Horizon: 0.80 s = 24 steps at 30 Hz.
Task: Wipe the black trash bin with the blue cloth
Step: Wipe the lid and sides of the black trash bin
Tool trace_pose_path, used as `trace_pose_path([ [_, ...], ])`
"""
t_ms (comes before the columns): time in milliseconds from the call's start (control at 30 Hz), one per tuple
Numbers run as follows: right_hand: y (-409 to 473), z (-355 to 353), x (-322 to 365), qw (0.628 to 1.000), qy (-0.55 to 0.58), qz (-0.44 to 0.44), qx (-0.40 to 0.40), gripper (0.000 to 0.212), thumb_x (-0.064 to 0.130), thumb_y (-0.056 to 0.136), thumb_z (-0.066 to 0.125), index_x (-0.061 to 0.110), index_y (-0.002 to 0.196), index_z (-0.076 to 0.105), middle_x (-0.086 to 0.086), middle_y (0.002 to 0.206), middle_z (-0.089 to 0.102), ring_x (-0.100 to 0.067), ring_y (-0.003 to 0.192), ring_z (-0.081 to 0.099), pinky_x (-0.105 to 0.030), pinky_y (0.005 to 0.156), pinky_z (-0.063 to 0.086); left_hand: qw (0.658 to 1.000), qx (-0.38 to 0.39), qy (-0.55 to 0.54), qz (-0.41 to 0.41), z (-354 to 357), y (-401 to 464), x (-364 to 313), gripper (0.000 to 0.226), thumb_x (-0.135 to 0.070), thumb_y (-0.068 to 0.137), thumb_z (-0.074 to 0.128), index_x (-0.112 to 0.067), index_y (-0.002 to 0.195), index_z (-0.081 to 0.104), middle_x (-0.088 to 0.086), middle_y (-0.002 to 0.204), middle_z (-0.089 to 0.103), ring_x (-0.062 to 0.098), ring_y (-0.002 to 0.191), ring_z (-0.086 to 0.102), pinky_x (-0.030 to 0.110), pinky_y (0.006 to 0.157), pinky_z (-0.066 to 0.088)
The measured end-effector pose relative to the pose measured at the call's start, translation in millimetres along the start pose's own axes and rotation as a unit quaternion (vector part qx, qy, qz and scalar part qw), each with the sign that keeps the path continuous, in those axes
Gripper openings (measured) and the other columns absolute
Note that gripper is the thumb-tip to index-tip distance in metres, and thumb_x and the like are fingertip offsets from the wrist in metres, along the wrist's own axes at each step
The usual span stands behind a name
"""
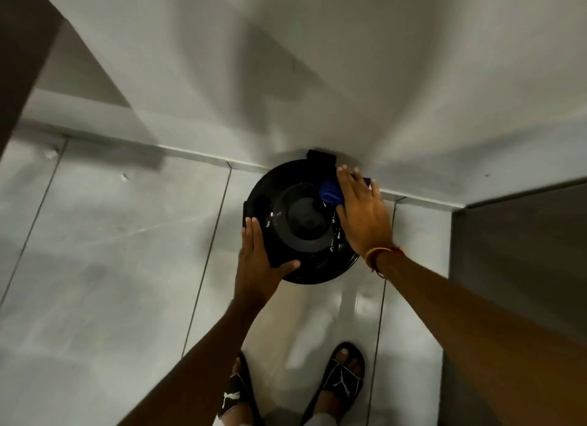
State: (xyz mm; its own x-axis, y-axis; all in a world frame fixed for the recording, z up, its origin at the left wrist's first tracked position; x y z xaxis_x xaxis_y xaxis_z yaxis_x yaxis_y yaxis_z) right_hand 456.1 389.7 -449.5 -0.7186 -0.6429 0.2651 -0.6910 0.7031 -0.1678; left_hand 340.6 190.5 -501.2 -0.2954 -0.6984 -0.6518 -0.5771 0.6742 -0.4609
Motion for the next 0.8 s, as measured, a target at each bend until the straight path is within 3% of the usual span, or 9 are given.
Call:
trace_pose_path([
  [167,3.7,39.5,7.3,0.999,-0.027,-0.015,0.040,0.073,0.022,0.102,0.049,0.013,0.159,0.004,-0.009,0.169,0.002,-0.028,0.156,0.003,-0.043,0.126,0.004,0.993,-0.048,-0.105,-0.009,16.0,3.9,4.1,0.134,-0.035,0.062,0.091,-0.023,0.160,0.000,-0.001,0.170,0.002,0.021,0.158,-0.001,0.049,0.125,0.022],
  [333,-17.5,52.2,7.5,0.999,0.002,-0.029,0.023,0.072,0.012,0.100,0.050,0.013,0.159,0.010,-0.008,0.168,0.008,-0.027,0.156,0.004,-0.043,0.126,0.004,0.992,-0.063,-0.105,-0.005,17.3,3.8,2.8,0.135,-0.045,0.059,0.088,-0.018,0.160,0.002,0.004,0.170,0.004,0.022,0.158,0.000,0.051,0.126,0.019],
  [433,-54.3,60.1,7.2,0.997,0.048,-0.064,0.010,0.071,0.006,0.095,0.053,0.011,0.158,0.020,-0.008,0.167,0.018,-0.026,0.155,0.011,-0.047,0.126,0.015,0.992,-0.063,-0.105,-0.002,17.6,3.4,-2.0,0.135,-0.057,0.057,0.079,-0.016,0.160,0.002,0.006,0.170,0.004,0.023,0.158,0.000,0.046,0.126,0.016],
  [567,-95.2,63.8,-11.7,0.990,0.087,-0.106,0.027,0.077,-0.001,0.091,0.059,0.014,0.157,0.022,-0.002,0.167,0.020,-0.021,0.155,0.012,-0.045,0.125,0.018,0.993,-0.072,-0.093,-0.009,19.6,6.8,-3.9,0.132,-0.025,0.060,0.091,-0.009,0.160,0.006,0.011,0.169,0.008,0.028,0.158,0.004,0.057,0.125,0.021],
  [633,-94.9,60.3,-26.9,0.987,0.104,-0.115,0.043,0.081,-0.003,0.093,0.058,0.017,0.158,0.016,0.001,0.168,0.013,-0.017,0.156,0.006,-0.045,0.126,0.018,0.994,-0.068,-0.088,-0.012,19.8,6.7,-4.3,0.132,-0.021,0.060,0.092,-0.010,0.160,0.005,0.011,0.169,0.007,0.029,0.158,0.004,0.059,0.124,0.022],
  [700,-75.7,55.3,-35.6,0.984,0.154,-0.070,0.047,0.076,0.003,0.098,0.053,0.021,0.159,0.011,0.003,0.169,0.010,-0.013,0.156,0.002,-0.045,0.126,0.020,0.995,-0.059,-0.086,-0.006,18.4,6.2,-4.9,0.132,-0.026,0.062,0.091,-0.010,0.160,0.004,0.012,0.169,0.006,0.030,0.158,0.002,0.060,0.123,0.021],
  [800,-34.1,49.5,-41.2,0.953,0.292,0.070,0.035,0.065,0.012,0.104,0.045,0.024,0.159,0.012,0.005,0.168,0.011,-0.012,0.155,0.004,-0.045,0.126,0.020,0.995,-0.048,-0.086,0.004,17.5,5.6,-5.0,0.134,-0.042,0.063,0.088,-0.009,0.160,0.002,0.012,0.170,0.003,0.031,0.158,0.000,0.061,0.124,0.019],
])
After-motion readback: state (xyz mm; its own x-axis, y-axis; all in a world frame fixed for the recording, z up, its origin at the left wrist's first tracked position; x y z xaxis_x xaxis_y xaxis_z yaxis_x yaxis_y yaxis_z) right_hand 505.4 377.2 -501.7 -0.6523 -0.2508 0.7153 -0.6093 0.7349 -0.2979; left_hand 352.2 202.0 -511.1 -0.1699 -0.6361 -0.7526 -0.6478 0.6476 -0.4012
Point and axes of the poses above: each hand's wrist, its own y-axis towards the middle knuckle, its own z-axis out of the palm, x = y × z, the point moved 3 cm from there along y, towards the middle knuckle
